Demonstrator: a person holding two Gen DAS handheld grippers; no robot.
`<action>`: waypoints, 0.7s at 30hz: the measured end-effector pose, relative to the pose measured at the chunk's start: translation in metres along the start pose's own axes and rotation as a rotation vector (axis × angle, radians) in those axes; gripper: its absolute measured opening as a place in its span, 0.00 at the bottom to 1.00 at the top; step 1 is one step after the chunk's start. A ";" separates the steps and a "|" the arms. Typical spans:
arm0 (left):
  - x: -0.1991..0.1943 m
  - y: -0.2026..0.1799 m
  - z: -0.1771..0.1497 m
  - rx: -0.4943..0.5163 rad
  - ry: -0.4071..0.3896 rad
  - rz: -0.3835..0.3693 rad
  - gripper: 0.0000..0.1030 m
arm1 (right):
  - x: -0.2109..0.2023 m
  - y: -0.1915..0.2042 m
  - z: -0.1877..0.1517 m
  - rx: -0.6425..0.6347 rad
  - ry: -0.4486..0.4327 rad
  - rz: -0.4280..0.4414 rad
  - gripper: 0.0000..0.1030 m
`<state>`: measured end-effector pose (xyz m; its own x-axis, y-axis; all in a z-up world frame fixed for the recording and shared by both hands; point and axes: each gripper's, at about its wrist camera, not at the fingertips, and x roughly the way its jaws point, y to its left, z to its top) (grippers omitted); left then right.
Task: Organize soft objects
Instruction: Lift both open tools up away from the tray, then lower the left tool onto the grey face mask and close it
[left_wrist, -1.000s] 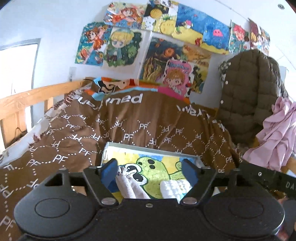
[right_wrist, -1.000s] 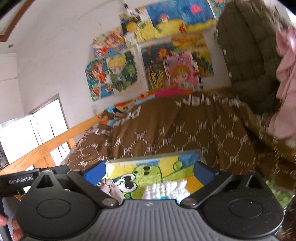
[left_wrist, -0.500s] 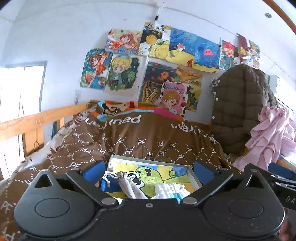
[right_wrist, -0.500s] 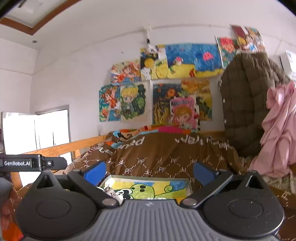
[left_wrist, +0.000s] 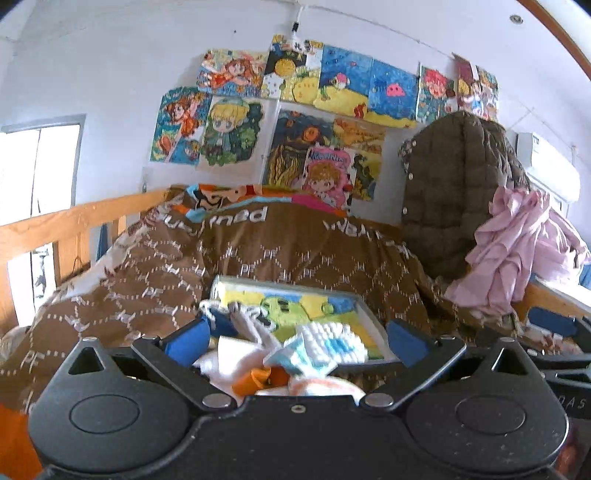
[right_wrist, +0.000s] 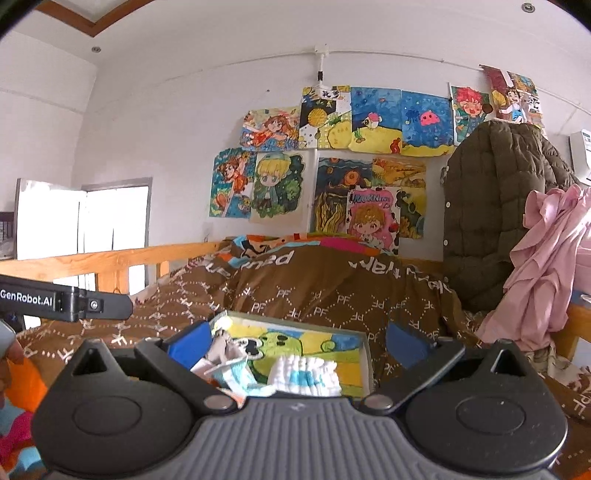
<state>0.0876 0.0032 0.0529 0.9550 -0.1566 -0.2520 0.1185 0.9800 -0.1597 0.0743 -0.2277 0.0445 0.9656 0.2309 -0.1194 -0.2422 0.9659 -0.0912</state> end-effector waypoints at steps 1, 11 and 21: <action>0.000 0.001 -0.002 0.004 0.011 -0.002 0.99 | -0.001 0.001 -0.001 -0.002 0.016 -0.004 1.00; -0.002 -0.006 -0.025 0.113 0.182 -0.050 0.99 | 0.004 0.010 -0.021 -0.045 0.183 -0.019 1.00; 0.022 0.001 -0.041 0.224 0.370 -0.087 0.99 | 0.023 0.020 -0.040 -0.108 0.313 -0.002 1.00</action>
<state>0.0975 -0.0047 0.0082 0.7820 -0.2332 -0.5780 0.2892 0.9573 0.0051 0.0879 -0.2075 0.0008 0.8944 0.1659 -0.4154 -0.2652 0.9445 -0.1937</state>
